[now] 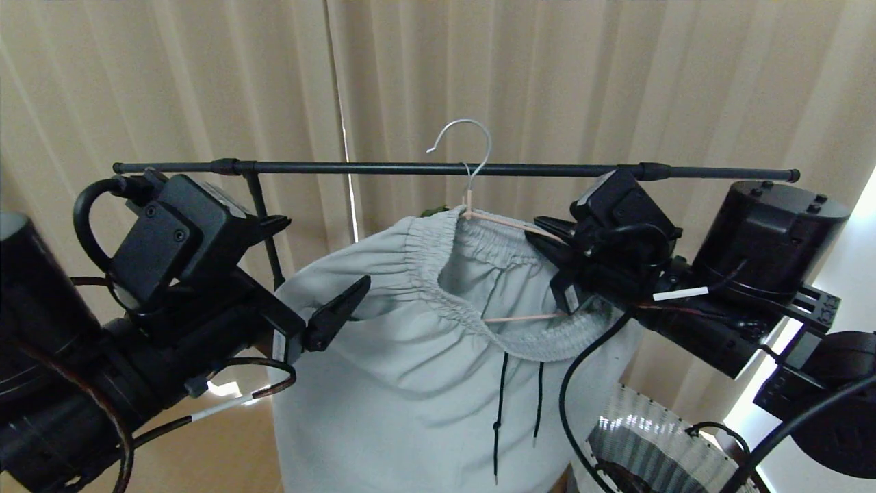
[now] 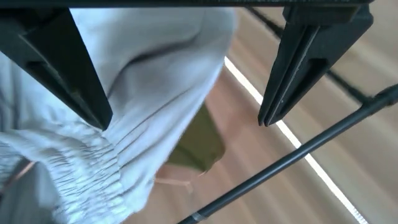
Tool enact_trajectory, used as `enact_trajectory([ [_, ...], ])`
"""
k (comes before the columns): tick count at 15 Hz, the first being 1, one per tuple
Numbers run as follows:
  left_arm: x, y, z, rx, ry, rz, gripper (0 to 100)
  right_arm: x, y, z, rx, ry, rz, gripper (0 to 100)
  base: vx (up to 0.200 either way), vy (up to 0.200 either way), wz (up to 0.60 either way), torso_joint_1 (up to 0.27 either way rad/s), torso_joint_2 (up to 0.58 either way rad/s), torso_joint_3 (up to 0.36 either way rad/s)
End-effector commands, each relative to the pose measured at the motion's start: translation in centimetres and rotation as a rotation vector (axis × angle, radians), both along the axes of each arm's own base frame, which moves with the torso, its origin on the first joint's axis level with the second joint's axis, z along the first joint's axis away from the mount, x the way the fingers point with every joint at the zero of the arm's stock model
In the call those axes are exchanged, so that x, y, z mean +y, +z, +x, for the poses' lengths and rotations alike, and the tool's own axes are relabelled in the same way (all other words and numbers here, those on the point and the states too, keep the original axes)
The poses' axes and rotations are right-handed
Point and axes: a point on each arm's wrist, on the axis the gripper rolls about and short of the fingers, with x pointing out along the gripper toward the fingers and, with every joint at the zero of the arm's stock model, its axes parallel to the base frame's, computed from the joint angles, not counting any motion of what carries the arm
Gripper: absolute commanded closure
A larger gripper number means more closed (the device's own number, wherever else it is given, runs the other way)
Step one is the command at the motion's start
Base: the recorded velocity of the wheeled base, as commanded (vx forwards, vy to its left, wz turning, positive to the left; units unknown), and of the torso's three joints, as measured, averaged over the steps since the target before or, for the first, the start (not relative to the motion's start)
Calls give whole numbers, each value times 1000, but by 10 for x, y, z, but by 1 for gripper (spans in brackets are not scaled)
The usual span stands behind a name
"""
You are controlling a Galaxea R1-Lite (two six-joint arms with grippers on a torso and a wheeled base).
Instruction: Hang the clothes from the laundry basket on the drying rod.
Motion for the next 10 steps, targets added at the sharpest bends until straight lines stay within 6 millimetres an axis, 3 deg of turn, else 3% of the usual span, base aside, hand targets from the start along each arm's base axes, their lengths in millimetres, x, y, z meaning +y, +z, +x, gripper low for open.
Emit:
enact_trajectory([
  [1,5,3,-8,-14,-26,-16,0,-20,8,-9,-24,-41,7,100,0,0,0,0,0,0],
  [3,13,-10,-11,25,-5,9,0,-39,20,-15,-56,-84,25,100,0,0,0,0,0,0],
  [6,33,-34,-16,98,71,38,0,-50,33,-33,-102,-88,50,100,0,0,0,0,0,0],
  [10,42,-52,-21,167,93,54,0,-52,41,-37,-128,-75,66,100,0,0,0,0,0,0],
])
